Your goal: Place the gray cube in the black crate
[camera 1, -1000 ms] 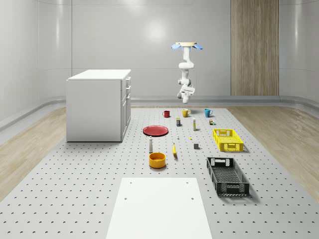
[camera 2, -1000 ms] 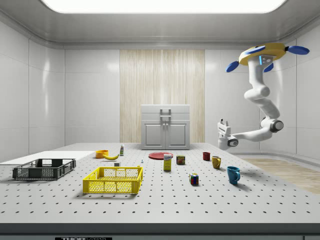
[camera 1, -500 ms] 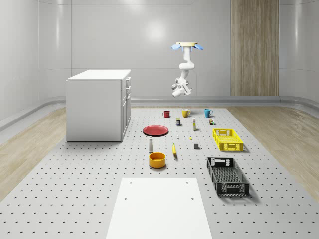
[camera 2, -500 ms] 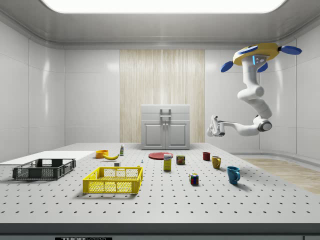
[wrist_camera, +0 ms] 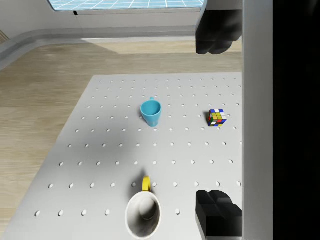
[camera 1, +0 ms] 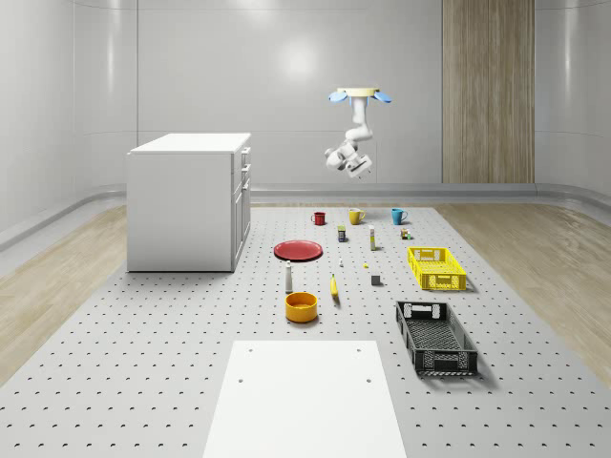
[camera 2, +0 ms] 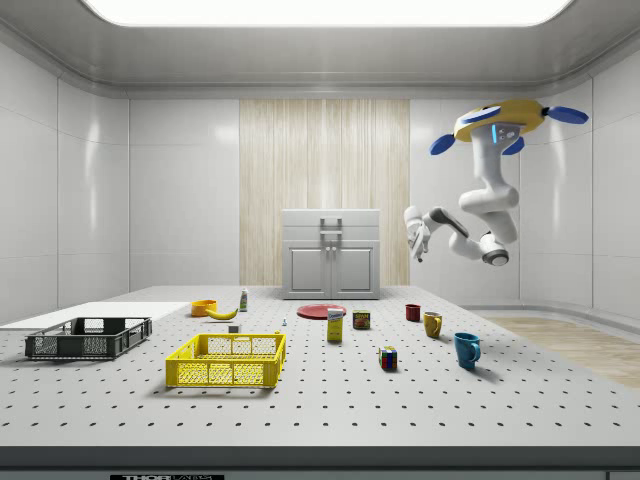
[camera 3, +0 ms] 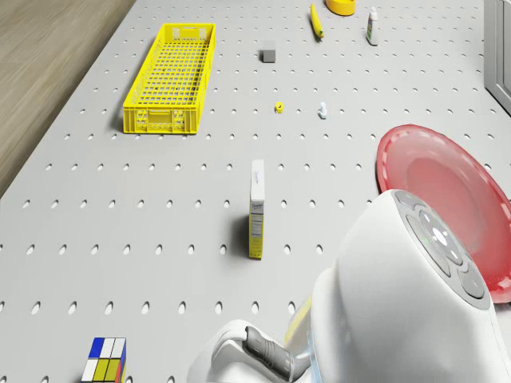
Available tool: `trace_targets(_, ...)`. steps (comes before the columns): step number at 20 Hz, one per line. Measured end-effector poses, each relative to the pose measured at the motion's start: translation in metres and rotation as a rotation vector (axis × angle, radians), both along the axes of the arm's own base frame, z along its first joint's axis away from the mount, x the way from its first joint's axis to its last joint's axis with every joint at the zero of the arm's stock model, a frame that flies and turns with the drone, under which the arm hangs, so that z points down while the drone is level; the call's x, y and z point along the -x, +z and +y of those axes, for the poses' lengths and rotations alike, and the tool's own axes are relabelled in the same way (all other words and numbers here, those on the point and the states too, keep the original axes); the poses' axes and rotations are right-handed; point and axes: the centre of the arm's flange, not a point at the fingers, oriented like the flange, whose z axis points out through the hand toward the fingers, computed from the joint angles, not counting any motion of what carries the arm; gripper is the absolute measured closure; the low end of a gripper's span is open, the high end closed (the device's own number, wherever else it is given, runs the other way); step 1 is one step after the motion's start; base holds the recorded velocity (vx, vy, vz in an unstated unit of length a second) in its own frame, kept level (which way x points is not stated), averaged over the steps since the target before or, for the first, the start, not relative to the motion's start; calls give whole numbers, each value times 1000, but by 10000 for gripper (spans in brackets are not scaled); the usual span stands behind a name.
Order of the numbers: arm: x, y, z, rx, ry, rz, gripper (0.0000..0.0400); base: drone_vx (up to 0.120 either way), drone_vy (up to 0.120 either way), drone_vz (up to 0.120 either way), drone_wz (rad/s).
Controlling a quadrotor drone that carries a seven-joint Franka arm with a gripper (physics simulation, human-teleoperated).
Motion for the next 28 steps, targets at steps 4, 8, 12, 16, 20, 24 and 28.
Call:
trace_targets(4, 0, -9, -22, 241, -7, 4, 0, 120, 0, -120, 0)
trace_targets(8, 0, -11, -34, 360, -10, 7, 0, 120, 0, -120, 0)
trace_targets(12, 0, -12, -39, 419, -12, 9, 0, 120, 0, -120, 0)
trace_targets(16, 0, -12, -42, 447, -12, 10, 0, 120, 0, -120, 0)
trace_targets(20, 0, -12, -44, 461, -12, 10, 0, 120, 0, -120, 0)
trace_targets(24, 0, -12, -44, 467, -13, 10, 0, 120, 0, -120, 0)
trace_targets(28, 0, -12, -44, 471, -13, 11, 0, 120, 0, -120, 0)
